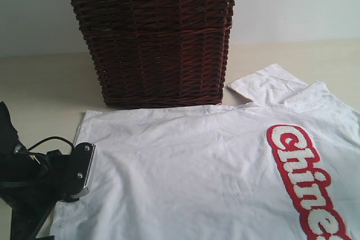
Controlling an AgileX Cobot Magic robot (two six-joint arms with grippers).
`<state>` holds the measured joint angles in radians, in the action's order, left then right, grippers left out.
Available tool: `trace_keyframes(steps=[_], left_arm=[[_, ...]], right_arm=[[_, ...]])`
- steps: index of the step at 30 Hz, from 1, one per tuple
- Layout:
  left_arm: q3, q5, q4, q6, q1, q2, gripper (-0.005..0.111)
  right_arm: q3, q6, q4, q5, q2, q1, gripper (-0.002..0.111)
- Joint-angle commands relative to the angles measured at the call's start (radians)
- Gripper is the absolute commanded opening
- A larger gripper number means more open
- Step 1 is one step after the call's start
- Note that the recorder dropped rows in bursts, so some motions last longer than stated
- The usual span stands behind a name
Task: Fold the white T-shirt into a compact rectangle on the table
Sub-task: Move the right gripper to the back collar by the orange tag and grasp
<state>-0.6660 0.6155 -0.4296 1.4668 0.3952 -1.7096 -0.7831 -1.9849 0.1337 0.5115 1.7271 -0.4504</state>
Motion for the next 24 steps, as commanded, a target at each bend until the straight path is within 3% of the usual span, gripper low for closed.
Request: trace_keyframes(steps=[1, 10, 17, 24], left_arm=[[0.007, -0.001, -0.001, -0.002, 0.004, -0.013, 0.094], [0.007, -0.001, -0.001, -0.002, 0.004, -0.013, 0.094], [0.007, -0.001, -0.001, -0.002, 0.004, -0.013, 0.094], [0.007, -0.001, -0.001, -0.002, 0.004, -0.013, 0.094]], right_arm=[[-0.003, -0.010, -0.011, -0.010, 0.003, -0.006, 0.103], [-0.012, -0.029, -0.030, 0.017, -0.008, -0.006, 0.103], [-0.197, -0.037, -0.290, 0.448, -0.014, -0.006, 0.103], [-0.211, -0.057, -0.269, 0.496, 0.052, -0.006, 0.103]])
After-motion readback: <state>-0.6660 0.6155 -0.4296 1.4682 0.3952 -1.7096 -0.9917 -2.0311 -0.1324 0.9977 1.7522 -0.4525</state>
